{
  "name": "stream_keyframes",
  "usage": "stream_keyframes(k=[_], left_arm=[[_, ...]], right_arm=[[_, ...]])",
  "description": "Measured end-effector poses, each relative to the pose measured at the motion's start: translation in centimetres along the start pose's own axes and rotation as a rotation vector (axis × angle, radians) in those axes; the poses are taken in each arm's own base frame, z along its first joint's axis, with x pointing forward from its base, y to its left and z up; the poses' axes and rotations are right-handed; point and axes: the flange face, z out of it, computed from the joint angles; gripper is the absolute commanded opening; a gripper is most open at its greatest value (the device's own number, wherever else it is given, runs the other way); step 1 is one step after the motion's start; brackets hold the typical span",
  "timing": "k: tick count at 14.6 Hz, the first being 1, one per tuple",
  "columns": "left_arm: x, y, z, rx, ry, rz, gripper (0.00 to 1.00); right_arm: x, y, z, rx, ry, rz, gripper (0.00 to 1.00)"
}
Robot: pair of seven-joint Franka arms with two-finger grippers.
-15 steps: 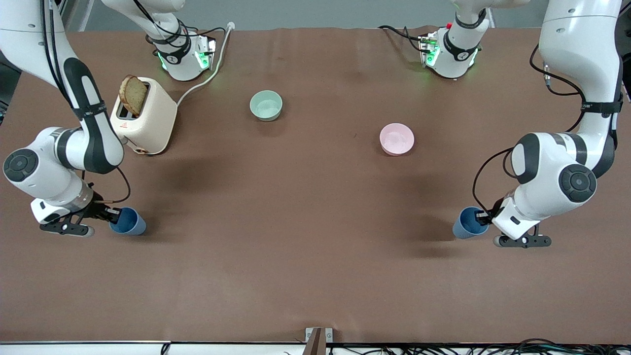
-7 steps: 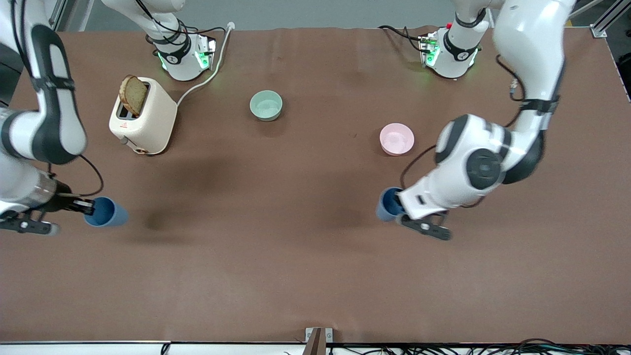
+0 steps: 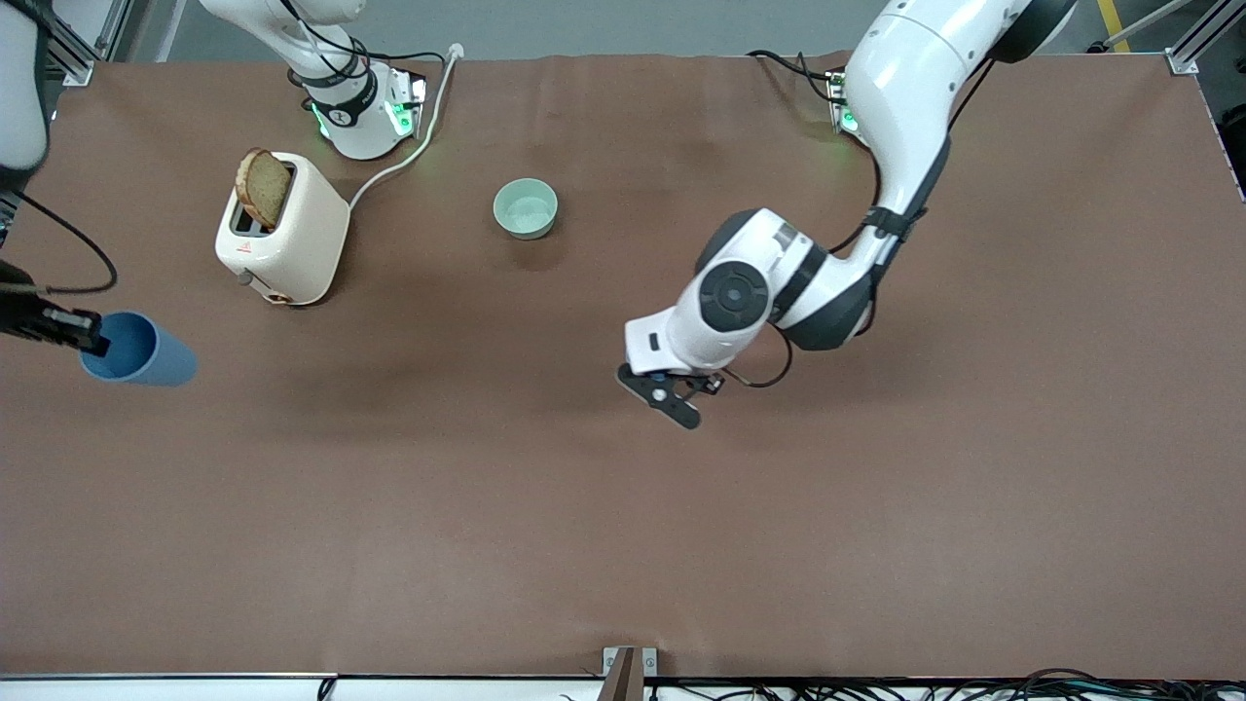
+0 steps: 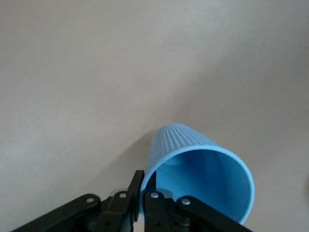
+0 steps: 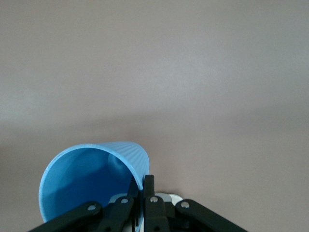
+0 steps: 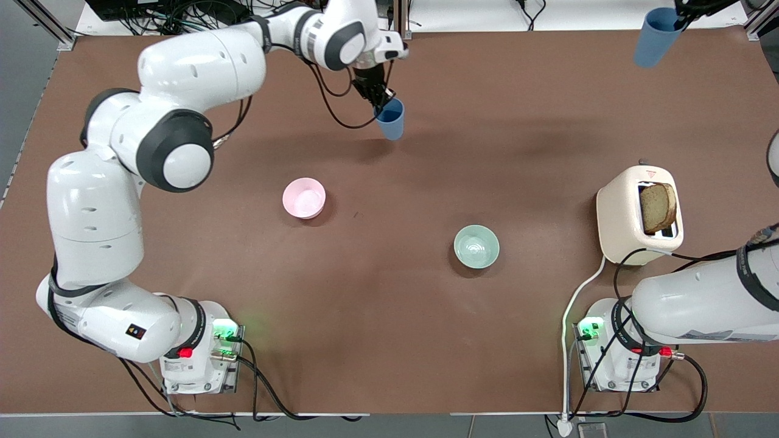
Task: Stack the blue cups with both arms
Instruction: 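Grasp the blue cups with both grippers and lift them, then carry the cup to the table middle with the left gripper and set it down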
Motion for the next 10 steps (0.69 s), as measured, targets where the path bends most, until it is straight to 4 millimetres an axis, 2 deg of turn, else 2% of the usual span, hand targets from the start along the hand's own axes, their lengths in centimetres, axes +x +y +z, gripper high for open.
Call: stream_keyframes(k=[3, 5, 8, 9, 10], left_arm=[[0.3, 2.0, 0.8, 0.019, 0.008, 0.075, 0.00], [0.6, 4.3, 2.5, 0.015, 0.032, 0.114, 0.00], [0.7, 6.4, 5.5, 0.008, 0.042, 0.146, 0.03], [0.7, 6.7, 6.2, 0.012, 0.035, 0.154, 0.20], [0.6, 6.7, 6.7, 0.019, 0.030, 0.160, 0.84]], right_arm=[[-3.6, -1.7, -4.5, 0.013, -0.020, -0.028, 0.02], [-5.7, -2.5, -6.7, 0.048, -0.036, -0.034, 0.02], [-7.3, -2.4, -7.8, 0.062, -0.060, -0.036, 0.02], [-7.3, -2.3, -7.8, 0.062, -0.063, -0.034, 0.02], [-7.2, -2.2, -7.7, 0.062, -0.066, -0.031, 0.02]])
